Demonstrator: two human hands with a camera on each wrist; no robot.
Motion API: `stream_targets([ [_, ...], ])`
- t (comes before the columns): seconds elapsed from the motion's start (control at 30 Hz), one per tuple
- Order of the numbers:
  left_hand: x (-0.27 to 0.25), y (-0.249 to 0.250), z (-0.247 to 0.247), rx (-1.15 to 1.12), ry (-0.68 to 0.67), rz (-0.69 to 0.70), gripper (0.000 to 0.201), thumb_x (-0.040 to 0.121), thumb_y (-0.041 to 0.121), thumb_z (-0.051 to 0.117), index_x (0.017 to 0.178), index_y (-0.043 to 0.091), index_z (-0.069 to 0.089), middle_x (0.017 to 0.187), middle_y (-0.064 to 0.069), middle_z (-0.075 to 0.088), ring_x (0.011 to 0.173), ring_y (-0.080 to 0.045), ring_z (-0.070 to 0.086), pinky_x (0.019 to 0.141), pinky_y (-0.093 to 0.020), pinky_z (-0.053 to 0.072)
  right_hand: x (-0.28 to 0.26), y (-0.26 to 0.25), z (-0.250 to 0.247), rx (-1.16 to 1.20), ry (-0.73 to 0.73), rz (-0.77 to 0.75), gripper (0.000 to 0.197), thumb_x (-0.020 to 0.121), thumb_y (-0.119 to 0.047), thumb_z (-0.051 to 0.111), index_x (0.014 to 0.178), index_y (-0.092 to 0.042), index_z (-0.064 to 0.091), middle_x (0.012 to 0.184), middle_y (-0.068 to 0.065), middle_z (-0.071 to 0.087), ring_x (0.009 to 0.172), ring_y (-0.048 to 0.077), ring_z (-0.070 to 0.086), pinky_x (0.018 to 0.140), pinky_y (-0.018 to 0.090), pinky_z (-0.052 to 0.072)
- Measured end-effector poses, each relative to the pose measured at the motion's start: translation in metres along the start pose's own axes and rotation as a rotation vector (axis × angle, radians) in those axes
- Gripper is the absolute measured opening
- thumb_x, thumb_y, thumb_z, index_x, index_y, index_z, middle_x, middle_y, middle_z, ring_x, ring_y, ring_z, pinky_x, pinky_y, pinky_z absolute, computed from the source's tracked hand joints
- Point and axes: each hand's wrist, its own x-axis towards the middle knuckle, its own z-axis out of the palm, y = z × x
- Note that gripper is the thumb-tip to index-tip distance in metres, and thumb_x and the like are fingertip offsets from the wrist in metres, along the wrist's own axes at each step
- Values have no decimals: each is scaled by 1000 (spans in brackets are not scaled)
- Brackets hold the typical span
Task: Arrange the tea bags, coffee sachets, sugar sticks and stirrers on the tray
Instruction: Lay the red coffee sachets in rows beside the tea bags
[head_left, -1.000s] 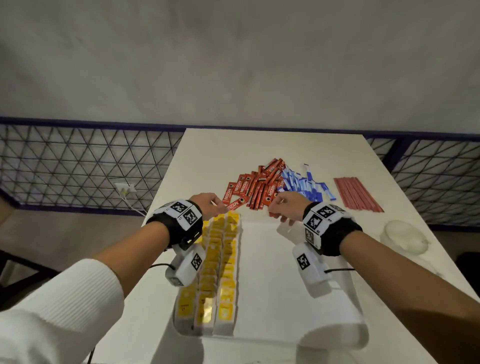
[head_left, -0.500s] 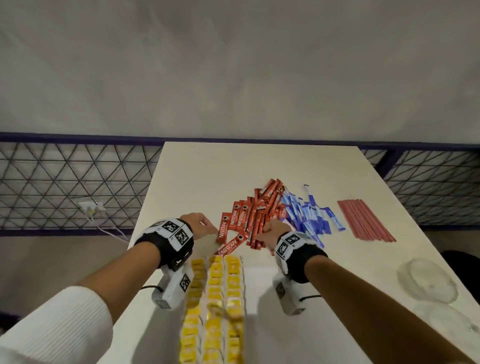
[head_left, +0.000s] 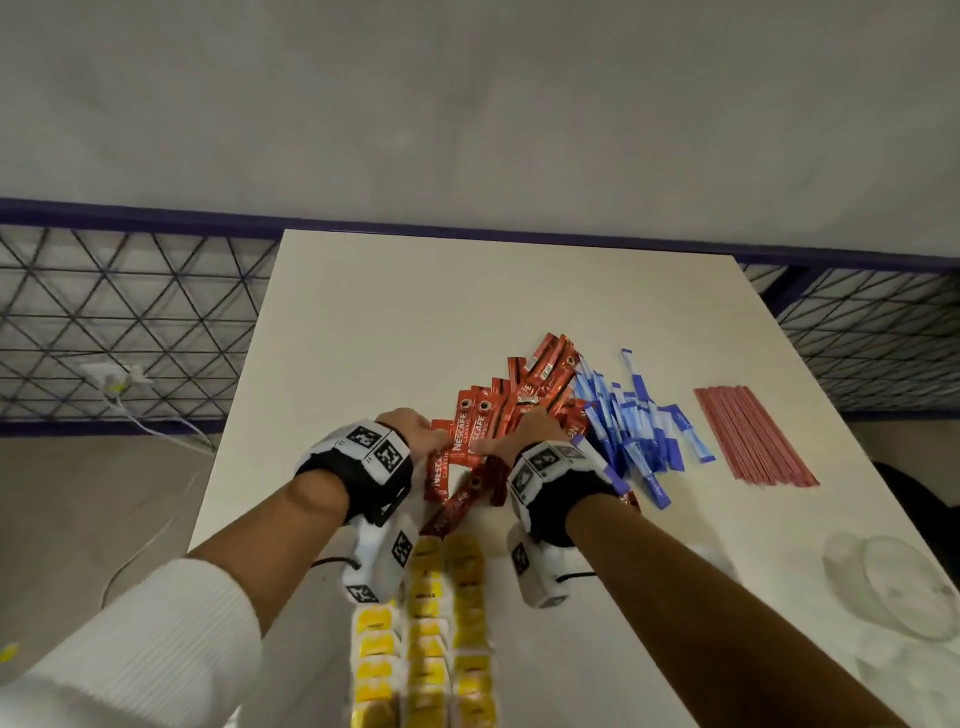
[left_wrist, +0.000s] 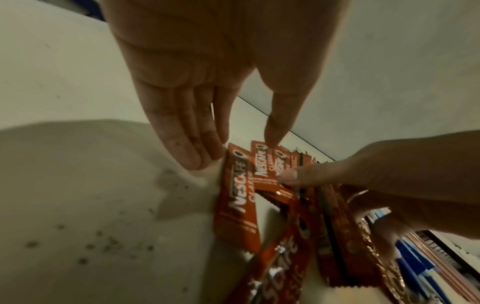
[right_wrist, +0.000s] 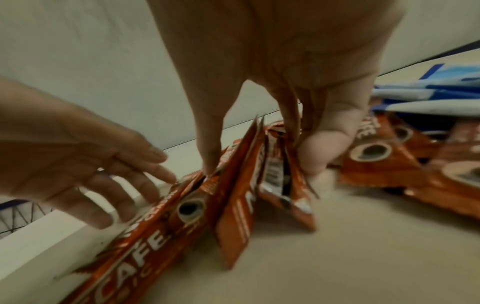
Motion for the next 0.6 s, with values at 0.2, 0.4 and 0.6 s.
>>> stream_targets([
  [0.2,9,6,5,-67,18,51,37,88,33,60,119,12,59,119,-5,62,112,-22,56,89,-24,40,9,-7,6,-49,0,-33,59,83,-29,68,124,4,41,125,16,54,109,28,56,83,27,46],
  [0.4,11,3,7,-263,7,68,24,89,30,61,105,14,66,94,1,66,98,-19,59,76,-18,42,11,-19,22,-22,33,-89,36,92,-28,52,113,2,52,112,14,57,102,27,56,91,33,45],
  [0.6,17,8,14,-559,-49,-5,21,89,15,52,96,0,65,89,-16,64,89,-31,61,93,-46,50,10,-18,21,29,14,-116,33,97,-18,43,124,2,45,123,16,52,113,28,52,86,30,43],
])
